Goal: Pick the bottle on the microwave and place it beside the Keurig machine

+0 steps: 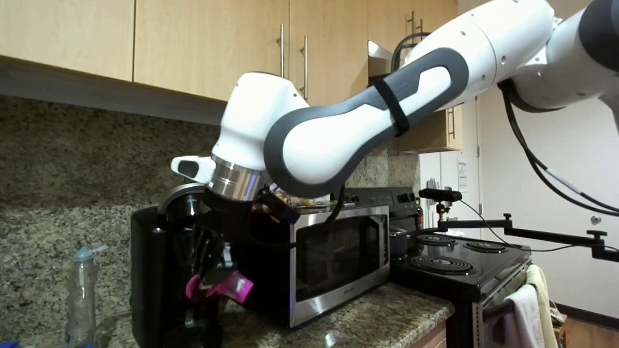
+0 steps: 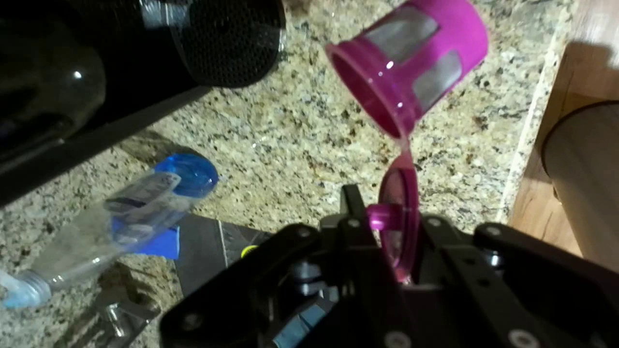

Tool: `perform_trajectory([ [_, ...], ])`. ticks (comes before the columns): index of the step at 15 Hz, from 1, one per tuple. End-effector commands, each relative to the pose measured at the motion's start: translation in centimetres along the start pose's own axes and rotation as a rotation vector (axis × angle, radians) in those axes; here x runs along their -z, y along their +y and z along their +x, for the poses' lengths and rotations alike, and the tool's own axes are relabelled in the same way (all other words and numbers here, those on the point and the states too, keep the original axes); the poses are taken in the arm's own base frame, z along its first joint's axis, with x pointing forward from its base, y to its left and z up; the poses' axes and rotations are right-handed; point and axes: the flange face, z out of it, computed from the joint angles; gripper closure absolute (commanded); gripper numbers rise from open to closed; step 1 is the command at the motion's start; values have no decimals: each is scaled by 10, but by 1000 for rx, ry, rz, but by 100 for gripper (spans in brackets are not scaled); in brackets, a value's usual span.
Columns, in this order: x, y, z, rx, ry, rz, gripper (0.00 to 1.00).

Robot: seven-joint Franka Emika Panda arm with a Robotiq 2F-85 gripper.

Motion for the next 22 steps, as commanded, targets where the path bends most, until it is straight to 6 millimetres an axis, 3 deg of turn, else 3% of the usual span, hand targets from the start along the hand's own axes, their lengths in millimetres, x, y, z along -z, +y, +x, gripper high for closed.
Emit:
perform_trajectory([
  [1,-22,-34,1,89,129,-72,89],
  [4,-45,-52,-1,161,240,-175,89],
  [6,-59,-52,-7,191,328,-242,89],
  [9,-88,-44,-22,227,482,-320,89],
  [11,-113,-52,-42,209,572,-342,89],
  [12,-92,-48,-33,198,506,-319,82],
  [14,-117,-53,-43,187,507,-299,82],
  [15,-121,-54,-43,186,505,-295,89],
  [16,-123,-51,-40,183,495,-292,89],
  [22,-100,-4,0,147,598,-369,89],
])
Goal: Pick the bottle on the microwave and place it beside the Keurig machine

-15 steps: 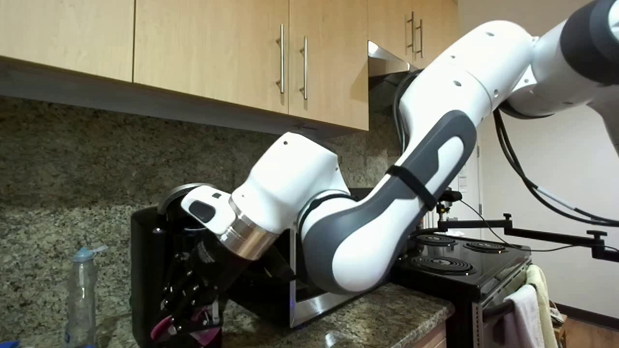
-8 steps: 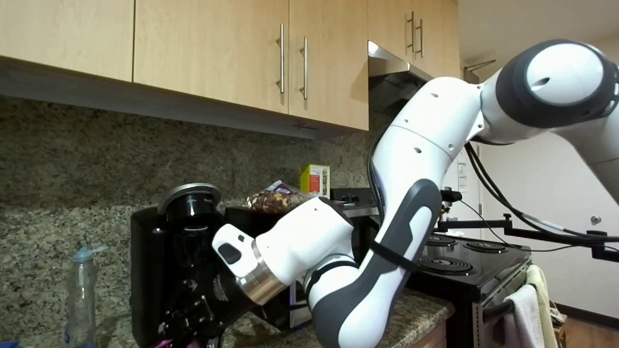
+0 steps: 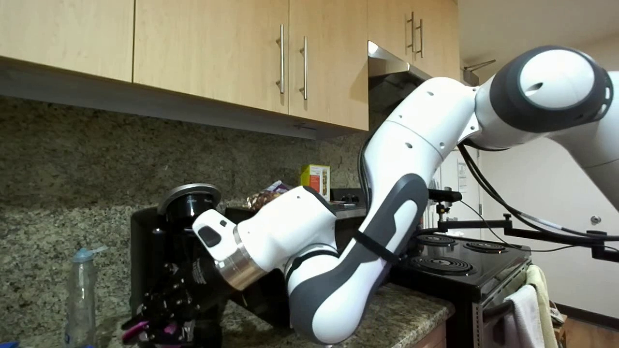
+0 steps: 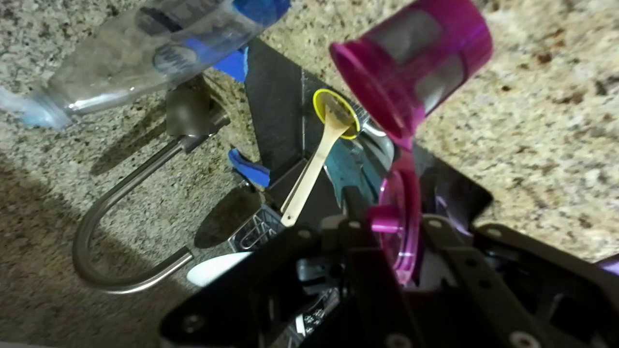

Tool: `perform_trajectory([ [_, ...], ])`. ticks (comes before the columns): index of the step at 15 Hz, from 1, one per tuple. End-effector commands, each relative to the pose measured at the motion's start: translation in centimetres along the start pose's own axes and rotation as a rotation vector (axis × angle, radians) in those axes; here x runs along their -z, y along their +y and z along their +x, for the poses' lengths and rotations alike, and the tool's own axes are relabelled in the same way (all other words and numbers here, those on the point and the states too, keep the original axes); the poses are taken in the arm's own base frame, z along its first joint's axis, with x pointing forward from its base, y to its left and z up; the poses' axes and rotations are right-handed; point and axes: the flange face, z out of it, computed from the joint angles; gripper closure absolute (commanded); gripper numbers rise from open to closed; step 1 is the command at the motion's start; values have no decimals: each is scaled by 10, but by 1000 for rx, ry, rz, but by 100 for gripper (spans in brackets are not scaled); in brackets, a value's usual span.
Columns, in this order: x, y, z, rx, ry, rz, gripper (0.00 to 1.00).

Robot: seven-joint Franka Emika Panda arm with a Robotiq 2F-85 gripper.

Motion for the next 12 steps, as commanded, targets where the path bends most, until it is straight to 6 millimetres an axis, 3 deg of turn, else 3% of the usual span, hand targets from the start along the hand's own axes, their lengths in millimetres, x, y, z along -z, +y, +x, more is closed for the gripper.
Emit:
perform_trajectory([
  [1,-13,33,14,-30,80,-59,89],
  [4,-29,38,16,-67,138,-62,89],
  [12,-75,-12,-17,-133,206,30,89],
])
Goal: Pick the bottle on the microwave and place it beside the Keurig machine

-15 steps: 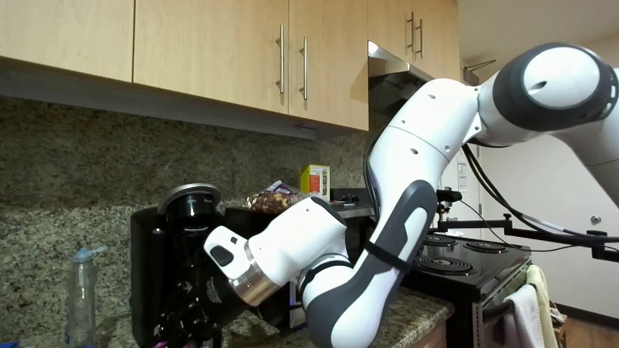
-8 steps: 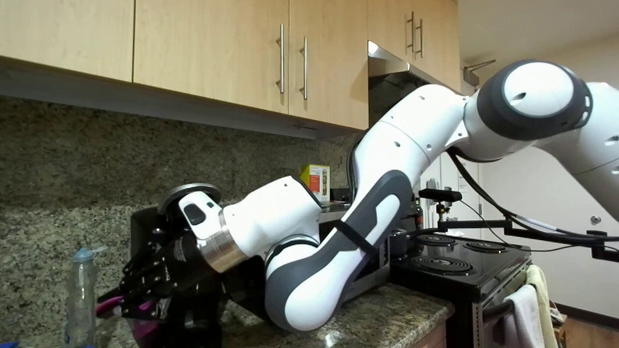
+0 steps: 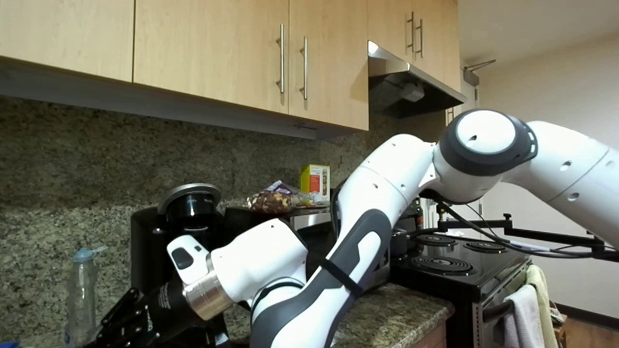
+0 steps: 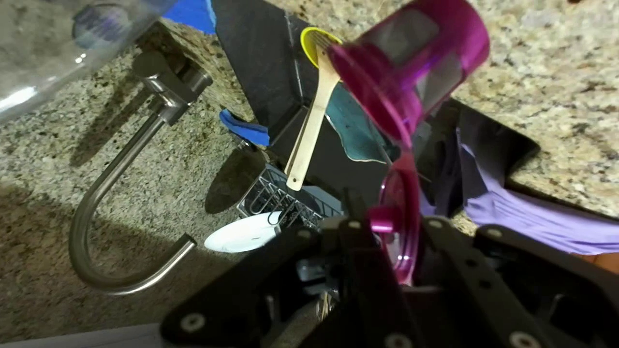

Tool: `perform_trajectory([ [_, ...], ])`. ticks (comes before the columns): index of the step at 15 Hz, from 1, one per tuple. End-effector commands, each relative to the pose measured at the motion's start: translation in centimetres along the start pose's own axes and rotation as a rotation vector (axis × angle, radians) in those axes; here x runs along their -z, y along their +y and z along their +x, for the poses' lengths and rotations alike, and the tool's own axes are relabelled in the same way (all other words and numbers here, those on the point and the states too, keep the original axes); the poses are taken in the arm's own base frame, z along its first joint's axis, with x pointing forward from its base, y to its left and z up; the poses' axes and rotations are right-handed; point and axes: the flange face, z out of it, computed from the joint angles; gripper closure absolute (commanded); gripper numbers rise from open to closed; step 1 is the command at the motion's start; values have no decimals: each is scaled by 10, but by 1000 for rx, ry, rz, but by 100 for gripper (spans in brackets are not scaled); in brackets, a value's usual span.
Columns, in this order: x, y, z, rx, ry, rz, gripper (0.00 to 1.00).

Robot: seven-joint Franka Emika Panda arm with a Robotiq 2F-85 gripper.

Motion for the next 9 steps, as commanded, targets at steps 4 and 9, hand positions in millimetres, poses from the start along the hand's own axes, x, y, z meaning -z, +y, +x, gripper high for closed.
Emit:
perform_trajectory([
  [4,-19,-14,-31,40,35,23,89],
  [9,-22,-13,-41,53,46,16,89],
])
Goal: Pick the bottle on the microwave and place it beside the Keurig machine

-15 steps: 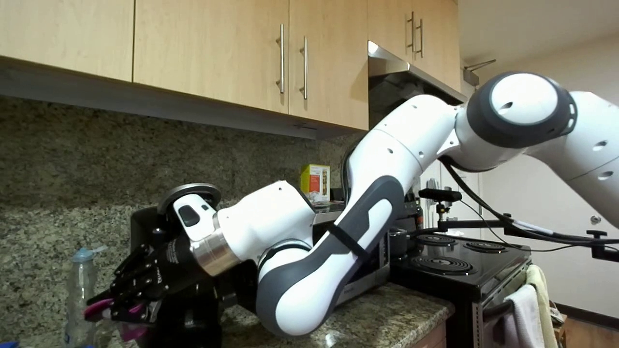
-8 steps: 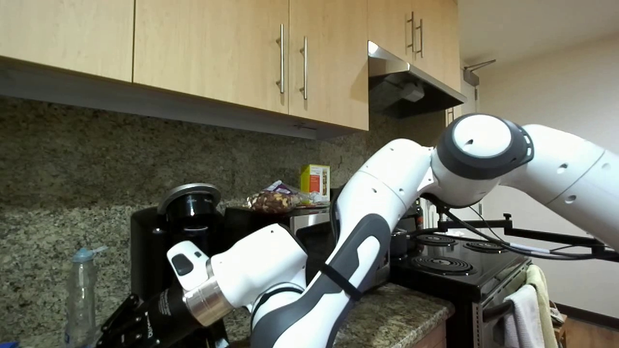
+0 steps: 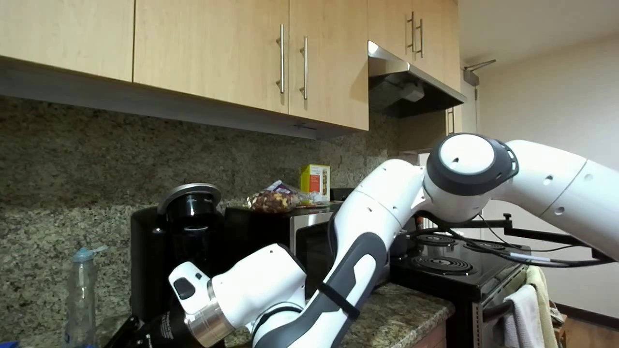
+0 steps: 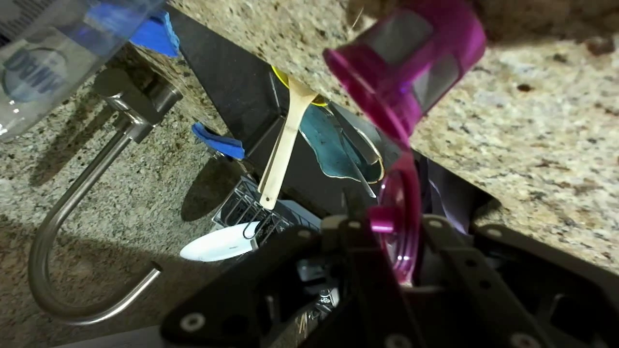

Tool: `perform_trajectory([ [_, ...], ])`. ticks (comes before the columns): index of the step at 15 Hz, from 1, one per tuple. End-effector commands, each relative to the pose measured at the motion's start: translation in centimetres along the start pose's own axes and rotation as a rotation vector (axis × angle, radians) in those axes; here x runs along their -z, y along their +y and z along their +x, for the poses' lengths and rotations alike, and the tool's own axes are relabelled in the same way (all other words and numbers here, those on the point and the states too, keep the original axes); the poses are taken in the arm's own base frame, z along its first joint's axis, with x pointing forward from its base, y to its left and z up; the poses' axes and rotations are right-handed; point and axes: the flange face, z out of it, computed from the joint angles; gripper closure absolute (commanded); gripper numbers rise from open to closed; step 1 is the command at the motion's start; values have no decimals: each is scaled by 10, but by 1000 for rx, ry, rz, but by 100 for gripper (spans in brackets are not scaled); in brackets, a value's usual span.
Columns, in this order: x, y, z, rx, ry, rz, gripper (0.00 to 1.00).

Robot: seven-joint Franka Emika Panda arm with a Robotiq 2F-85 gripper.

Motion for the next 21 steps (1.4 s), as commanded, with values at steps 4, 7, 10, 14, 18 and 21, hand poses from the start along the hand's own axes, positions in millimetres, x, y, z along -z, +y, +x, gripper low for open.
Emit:
perform_trajectory([
  [4,1,8,-11,22,18,-17,89],
  [7,0,4,-18,11,15,-9,89],
  [10,-3,-5,-23,3,16,5,89],
  [14,-8,-8,-29,-22,27,5,88],
  [18,-1,14,-34,-49,82,-45,89],
  [21,8,30,-41,-62,118,-82,89],
])
